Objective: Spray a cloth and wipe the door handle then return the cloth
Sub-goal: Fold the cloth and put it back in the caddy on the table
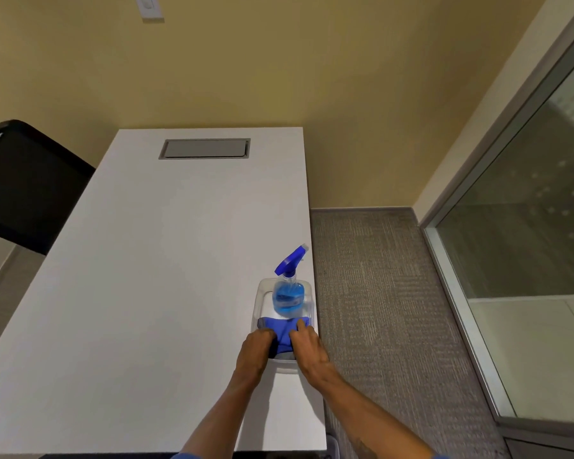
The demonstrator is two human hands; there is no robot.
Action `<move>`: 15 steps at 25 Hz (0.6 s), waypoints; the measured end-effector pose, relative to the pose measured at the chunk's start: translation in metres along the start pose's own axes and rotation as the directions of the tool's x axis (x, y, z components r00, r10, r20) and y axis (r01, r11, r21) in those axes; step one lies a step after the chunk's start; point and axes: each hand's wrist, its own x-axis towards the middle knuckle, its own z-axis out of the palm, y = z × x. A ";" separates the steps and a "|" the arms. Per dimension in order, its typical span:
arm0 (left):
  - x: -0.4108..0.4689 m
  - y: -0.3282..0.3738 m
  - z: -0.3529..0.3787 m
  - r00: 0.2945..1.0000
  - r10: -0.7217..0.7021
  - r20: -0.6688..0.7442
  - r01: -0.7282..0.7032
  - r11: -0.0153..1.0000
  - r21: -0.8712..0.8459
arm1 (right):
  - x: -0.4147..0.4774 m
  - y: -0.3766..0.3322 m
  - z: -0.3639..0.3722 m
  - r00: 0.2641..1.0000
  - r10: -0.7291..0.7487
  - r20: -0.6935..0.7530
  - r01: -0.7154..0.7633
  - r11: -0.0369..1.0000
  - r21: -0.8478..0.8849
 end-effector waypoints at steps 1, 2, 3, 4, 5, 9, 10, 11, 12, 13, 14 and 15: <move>-0.001 0.001 0.001 1.000 0.007 -0.001 -0.007 0.998 0.067 | 0.002 -0.003 0.004 0.999 0.045 -0.004 -0.045 0.998 -0.041; -0.002 0.001 0.003 1.000 0.006 -0.017 -0.004 0.993 0.114 | 0.005 -0.004 0.005 0.999 0.048 0.012 -0.048 0.999 -0.020; -0.002 0.002 0.004 0.999 0.014 -0.037 -0.009 0.991 0.135 | 0.005 -0.005 0.007 0.999 0.044 0.014 -0.043 0.995 -0.089; -0.005 0.003 0.007 0.999 0.004 -0.053 0.001 0.997 0.081 | 0.002 -0.005 0.007 0.999 0.039 0.030 -0.034 0.988 -0.152; -0.005 0.003 0.008 0.998 -0.015 -0.068 0.020 0.998 0.066 | 0.002 -0.006 0.008 0.998 0.035 0.052 -0.023 0.977 -0.214; -0.006 0.011 0.007 0.999 -0.040 0.018 0.033 0.956 0.291 | -0.009 -0.012 0.008 0.997 0.051 0.063 -0.033 0.967 -0.251; -0.006 0.016 0.004 0.999 -0.031 0.039 0.013 0.926 0.378 | -0.011 -0.012 0.008 0.997 0.047 0.069 -0.030 0.972 -0.235; -0.004 0.016 0.003 0.998 -0.006 0.058 -0.020 0.901 0.434 | -0.012 -0.012 0.007 0.995 0.053 0.082 -0.034 0.976 -0.216; -0.005 0.019 0.002 0.996 -0.003 0.090 -0.041 0.872 0.488 | -0.012 -0.012 0.006 0.994 0.059 0.097 -0.036 0.975 -0.219; -0.005 0.018 0.002 0.995 0.006 0.099 -0.060 0.834 0.549 | -0.014 -0.012 0.004 0.993 0.059 0.106 -0.035 0.975 -0.219; -0.007 0.020 0.000 0.995 0.012 0.104 -0.070 0.814 0.577 | -0.016 -0.013 0.004 0.994 0.051 0.096 -0.029 0.977 -0.211; -0.007 0.018 0.000 0.993 0.040 0.108 -0.098 0.789 0.607 | -0.018 -0.012 0.003 0.997 0.036 0.074 -0.020 0.978 -0.208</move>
